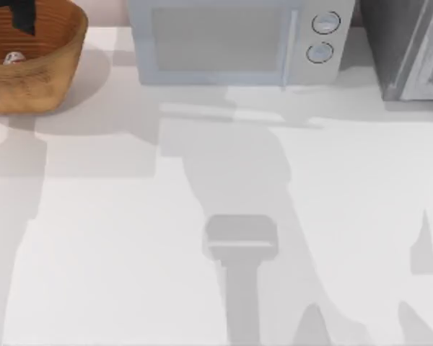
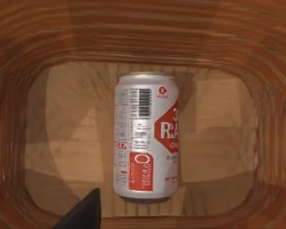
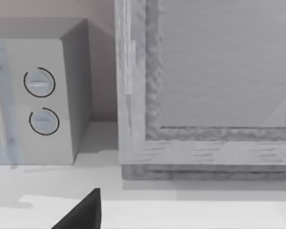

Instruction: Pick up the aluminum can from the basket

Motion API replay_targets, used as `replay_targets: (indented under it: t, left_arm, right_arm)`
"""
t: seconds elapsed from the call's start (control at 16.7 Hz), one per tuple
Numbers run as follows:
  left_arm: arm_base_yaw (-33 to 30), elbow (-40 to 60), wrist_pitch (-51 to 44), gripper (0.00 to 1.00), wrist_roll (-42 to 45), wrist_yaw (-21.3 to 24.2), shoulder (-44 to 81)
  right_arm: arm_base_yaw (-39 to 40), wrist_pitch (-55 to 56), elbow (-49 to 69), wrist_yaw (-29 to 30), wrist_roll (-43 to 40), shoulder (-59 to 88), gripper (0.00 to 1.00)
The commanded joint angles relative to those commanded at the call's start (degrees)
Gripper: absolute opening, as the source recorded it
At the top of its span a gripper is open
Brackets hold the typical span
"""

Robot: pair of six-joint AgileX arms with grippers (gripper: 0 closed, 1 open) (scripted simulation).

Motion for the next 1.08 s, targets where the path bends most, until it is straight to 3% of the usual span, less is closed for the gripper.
replay_targets:
  t: [0.48,1.08]
  left_arm:
    - [1.84,21.71,-12.29,1.00,3.96,1.30,17.30]
    - [1.56,23.86,-12.97,1.00,4.17,1.38,18.83]
  right_arm:
    - [0.00,0.00,0.00,0.00,0.00,0.00,1.00]
    - [0.00,0.00,0.00,0.00,0.00,0.00,1.00]
